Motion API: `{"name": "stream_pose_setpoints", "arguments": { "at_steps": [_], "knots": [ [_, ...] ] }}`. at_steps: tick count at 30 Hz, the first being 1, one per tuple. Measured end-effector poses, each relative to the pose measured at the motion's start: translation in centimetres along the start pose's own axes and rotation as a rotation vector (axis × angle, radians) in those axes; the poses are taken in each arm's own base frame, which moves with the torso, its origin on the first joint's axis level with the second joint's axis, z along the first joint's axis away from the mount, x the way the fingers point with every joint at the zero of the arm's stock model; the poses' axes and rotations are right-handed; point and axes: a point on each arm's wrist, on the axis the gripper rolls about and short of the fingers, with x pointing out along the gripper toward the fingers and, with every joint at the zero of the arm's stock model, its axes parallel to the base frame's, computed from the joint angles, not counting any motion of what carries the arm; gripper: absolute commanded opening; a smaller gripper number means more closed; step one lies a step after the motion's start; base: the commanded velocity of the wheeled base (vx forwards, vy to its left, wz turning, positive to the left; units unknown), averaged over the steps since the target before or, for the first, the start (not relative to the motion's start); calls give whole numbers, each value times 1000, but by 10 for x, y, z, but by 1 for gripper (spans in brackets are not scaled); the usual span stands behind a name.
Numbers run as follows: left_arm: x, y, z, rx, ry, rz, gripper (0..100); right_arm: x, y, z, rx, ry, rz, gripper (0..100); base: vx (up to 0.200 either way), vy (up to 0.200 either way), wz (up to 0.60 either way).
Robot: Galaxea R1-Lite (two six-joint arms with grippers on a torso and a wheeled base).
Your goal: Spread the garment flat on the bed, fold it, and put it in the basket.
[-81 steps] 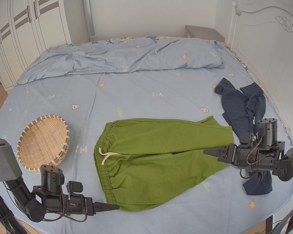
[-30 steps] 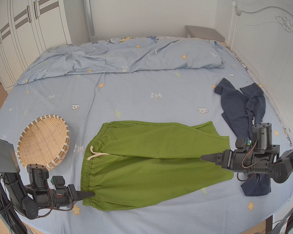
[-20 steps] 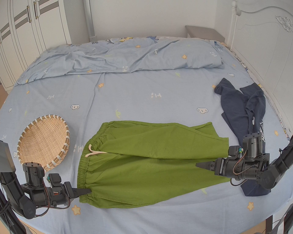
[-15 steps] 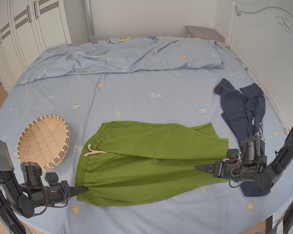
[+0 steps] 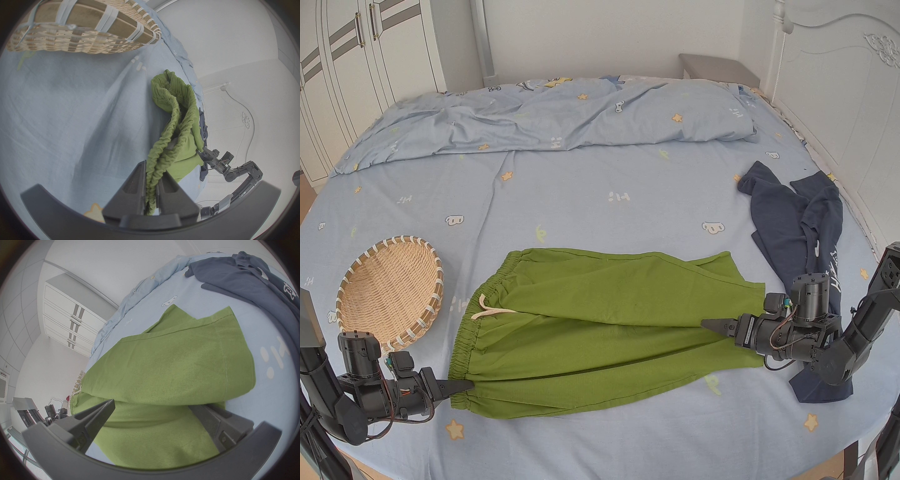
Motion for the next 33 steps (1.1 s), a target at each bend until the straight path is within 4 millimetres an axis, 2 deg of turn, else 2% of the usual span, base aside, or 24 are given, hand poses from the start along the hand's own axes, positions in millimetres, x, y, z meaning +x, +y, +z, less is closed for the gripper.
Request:
{"name": "stream_pose_setpoints", "arguments": {
  "at_steps": [4, 9, 17, 21, 24, 28, 33],
  "knots": [
    [0, 0, 0, 1, -4, 1, 0, -3, -1, 0, 6, 4, -6, 100, 0, 0, 0],
    [0, 1, 1, -1, -6, 5, 0, -19, 2, 2, 21, 22, -15, 100, 0, 0, 0],
    [0, 1, 0, -1, -5, 7, 0, -74, 18, 16, 65, 72, 31, 100, 0, 0, 0],
    [0, 1, 0, -1, -3, 5, 0, -105, 19, 22, 99, 73, 76, 100, 0, 0, 0],
    [0, 1, 0, -1, -3, 4, 0, -120, 17, 17, 126, 82, 67, 100, 0, 0, 0],
    [0, 1, 0, -1, -1, 3, 0, -129, 15, 6, 154, 120, 48, 100, 0, 0, 0],
    [1, 0, -1, 1, 4, 1, 0, -127, 8, -7, 140, 177, 31, 100, 0, 0, 0]
  ]
}}
